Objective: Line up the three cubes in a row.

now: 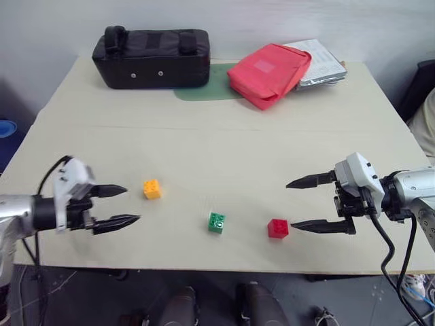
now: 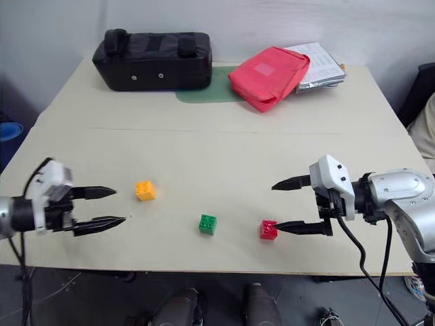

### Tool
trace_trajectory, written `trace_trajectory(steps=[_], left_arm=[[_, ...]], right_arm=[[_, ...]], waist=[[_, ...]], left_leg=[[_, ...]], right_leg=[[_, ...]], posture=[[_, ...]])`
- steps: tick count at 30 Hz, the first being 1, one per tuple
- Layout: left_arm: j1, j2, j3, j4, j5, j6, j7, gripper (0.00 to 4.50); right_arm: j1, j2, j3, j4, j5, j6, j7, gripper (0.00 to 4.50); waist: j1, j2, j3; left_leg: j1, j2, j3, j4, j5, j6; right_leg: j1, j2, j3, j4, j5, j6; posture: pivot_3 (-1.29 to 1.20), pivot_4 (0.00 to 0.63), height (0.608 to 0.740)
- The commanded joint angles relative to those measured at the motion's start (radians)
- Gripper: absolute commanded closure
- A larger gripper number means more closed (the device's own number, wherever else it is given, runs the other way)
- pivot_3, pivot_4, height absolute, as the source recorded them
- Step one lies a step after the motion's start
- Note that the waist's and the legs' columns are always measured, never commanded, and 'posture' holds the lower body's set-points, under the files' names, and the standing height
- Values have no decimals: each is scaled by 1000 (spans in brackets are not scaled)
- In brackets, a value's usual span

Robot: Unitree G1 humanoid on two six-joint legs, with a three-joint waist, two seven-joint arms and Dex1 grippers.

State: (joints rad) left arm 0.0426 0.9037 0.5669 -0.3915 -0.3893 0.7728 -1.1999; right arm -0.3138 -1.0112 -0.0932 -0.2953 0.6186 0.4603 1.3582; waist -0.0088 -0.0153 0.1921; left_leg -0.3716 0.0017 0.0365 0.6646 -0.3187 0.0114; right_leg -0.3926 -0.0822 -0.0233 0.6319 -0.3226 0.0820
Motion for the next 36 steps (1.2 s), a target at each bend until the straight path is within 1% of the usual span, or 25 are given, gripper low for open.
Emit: trace_trajectory(steps=[1,3,6,10,16,19,22,28,30,32,36], left_arm=[[110,-31,150,-29,6,-51,40,36],[168,-58,193,-33,-11,-67,60,36],[210,-81,187,-29,-13,-116,84,36],[157,-67,114,15,-10,-187,112,36],[-63,35,-112,222,42,-353,52,36],[-228,67,-254,342,64,-397,-1,36],[-388,61,-396,480,136,-480,-31,36],[-591,21,-584,707,247,-587,-79,36],[-622,14,-622,746,267,-590,-99,36],[-644,-2,-637,777,280,-633,-93,36],[-691,-42,-675,830,302,-632,-96,36]], right_arm=[[-20,-17,-29,19,12,-6,24,0],[-27,-15,-25,30,5,-9,28,0],[-37,-8,-19,35,1,-7,25,0],[-45,1,-13,25,2,-1,15,0],[-18,10,-19,-28,18,16,-12,0],[10,14,-30,-65,29,26,-29,0],[28,20,-39,-109,46,45,-55,0],[49,26,-62,-169,70,64,-98,0],[54,28,-65,-176,67,63,-111,0],[60,27,-67,-181,69,64,-117,0],[66,27,-67,-193,66,61,-133,0]], waist=[[4,0,0],[7,0,0],[7,0,0],[6,0,0],[4,1,0],[3,1,0],[4,1,-1],[2,1,0],[3,1,0],[4,1,0],[7,1,0]], left_leg=[[0,0,0,0,-1,0],[0,0,0,-1,-2,2],[0,0,0,-2,-3,2],[0,0,0,-2,-3,3],[0,0,0,-3,-3,3],[-1,0,1,-3,-3,1],[-1,0,1,-3,-2,0],[-3,0,2,-2,-2,0],[-3,0,3,-1,-2,0],[-3,0,3,0,-2,0],[-4,0,3,2,-2,1]], right_leg=[[0,0,0,-1,0,0],[0,0,0,-2,0,0],[0,0,-1,-3,0,0],[0,0,-1,-3,0,0],[-1,0,-1,-3,0,0],[-1,0,-1,-3,0,0],[-2,0,-1,-3,0,0],[-3,2,-1,-2,0,1],[-3,2,0,0,1,1],[-3,3,0,2,1,1],[-4,2,0,5,1,1]], posture=[[0,150,740],[0,150,740],[0,150,740],[0,150,740],[0,150,740],[0,150,740],[0,150,740],[0,150,740],[0,150,740],[0,150,740],[0,150,740]])
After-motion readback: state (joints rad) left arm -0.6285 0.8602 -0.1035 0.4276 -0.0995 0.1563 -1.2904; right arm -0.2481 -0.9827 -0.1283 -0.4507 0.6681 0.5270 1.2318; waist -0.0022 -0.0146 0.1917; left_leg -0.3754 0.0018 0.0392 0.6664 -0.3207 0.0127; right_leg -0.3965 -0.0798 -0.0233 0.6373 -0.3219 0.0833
